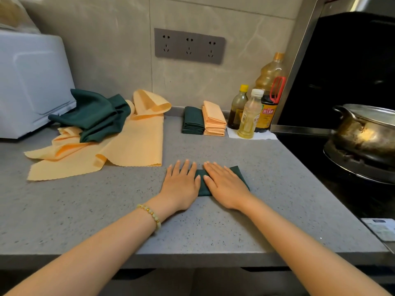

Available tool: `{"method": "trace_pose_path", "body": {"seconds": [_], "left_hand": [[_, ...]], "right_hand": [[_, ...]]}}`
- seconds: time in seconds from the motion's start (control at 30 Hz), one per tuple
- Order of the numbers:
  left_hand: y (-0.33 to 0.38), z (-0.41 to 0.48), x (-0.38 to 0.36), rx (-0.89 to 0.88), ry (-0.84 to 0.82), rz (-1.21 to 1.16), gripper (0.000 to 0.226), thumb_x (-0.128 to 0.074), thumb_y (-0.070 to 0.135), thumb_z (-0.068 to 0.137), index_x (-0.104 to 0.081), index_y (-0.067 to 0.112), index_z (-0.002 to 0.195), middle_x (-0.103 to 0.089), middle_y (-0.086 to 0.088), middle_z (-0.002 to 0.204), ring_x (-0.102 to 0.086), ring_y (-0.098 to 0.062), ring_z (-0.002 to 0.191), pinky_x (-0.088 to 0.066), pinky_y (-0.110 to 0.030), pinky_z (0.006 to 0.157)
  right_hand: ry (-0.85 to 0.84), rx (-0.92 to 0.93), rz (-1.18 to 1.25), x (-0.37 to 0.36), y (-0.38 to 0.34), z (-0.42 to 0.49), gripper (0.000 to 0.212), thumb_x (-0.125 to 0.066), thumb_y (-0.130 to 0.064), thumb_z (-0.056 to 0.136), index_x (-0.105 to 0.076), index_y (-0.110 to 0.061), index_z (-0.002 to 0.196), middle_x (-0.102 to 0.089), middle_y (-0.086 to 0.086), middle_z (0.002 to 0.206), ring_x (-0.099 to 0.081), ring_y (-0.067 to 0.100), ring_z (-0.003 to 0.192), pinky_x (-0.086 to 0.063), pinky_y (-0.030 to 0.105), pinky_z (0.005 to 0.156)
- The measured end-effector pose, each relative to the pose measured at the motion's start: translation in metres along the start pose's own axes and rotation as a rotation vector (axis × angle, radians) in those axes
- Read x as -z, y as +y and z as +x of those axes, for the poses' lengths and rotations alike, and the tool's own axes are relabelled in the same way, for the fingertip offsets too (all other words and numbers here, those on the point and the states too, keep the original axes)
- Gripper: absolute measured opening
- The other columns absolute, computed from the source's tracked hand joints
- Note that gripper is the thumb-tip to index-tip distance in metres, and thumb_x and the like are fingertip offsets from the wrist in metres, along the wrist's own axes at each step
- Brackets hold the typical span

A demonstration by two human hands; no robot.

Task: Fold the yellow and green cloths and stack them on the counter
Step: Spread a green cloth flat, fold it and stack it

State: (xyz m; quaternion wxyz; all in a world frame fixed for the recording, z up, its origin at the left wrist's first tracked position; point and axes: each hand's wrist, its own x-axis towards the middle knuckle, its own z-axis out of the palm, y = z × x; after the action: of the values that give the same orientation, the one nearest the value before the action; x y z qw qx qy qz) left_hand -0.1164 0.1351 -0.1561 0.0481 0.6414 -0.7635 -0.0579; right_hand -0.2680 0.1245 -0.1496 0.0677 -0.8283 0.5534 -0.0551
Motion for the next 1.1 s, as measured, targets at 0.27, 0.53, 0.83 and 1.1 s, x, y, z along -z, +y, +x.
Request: {"method": "trace_pose_path", "body": {"seconds": [0.27,0.53,0.83,1.1], "left_hand": [[-0.007,0.001,0.008,-0.093,-0.044,-0.035,0.055,-0.011,0.037,0.104,0.000,0.015,0.153,0.005,-0.004,0.161,0.008,-0.025,0.147,0.005,-0.037,0.119],[-0.002,-0.002,0.036,0.211,0.287,-0.123,0.062,-0.028,0.051,0.099,-0.033,0.003,0.137,-0.044,-0.016,0.137,-0.042,-0.031,0.124,-0.037,-0.038,0.098],[0.003,-0.045,0.065,0.338,-0.244,-1.207,0.055,-0.048,0.031,0.099,-0.029,-0.001,0.140,-0.063,-0.018,0.102,-0.068,-0.025,0.078,-0.060,-0.029,0.065],[-0.008,-0.017,0.043,0.251,0.000,-1.408,0.037,-0.053,0.007,0.096,-0.043,0.009,0.131,-0.058,-0.009,0.127,-0.062,-0.025,0.108,-0.056,-0.034,0.082]], "right_hand": [[-0.082,-0.062,0.044,0.015,0.045,-0.020,0.051,-0.013,-0.035,0.104,-0.006,-0.020,0.152,-0.004,-0.004,0.159,0.002,0.008,0.146,0.003,0.024,0.115],[0.171,-0.149,0.144,0.017,0.031,-0.055,0.048,-0.038,-0.043,0.099,-0.032,-0.035,0.145,-0.049,-0.005,0.140,-0.052,0.017,0.120,-0.042,0.031,0.098],[0.346,-0.141,0.156,0.009,-0.022,-0.080,0.039,-0.045,-0.042,0.097,-0.057,-0.027,0.130,-0.069,-0.003,0.112,-0.063,0.016,0.091,-0.043,0.022,0.062],[0.235,-0.117,0.702,0.016,-0.031,-0.050,0.054,-0.061,-0.032,0.090,-0.042,-0.027,0.140,-0.049,-0.006,0.138,-0.050,0.007,0.111,-0.040,0.016,0.087]]}}
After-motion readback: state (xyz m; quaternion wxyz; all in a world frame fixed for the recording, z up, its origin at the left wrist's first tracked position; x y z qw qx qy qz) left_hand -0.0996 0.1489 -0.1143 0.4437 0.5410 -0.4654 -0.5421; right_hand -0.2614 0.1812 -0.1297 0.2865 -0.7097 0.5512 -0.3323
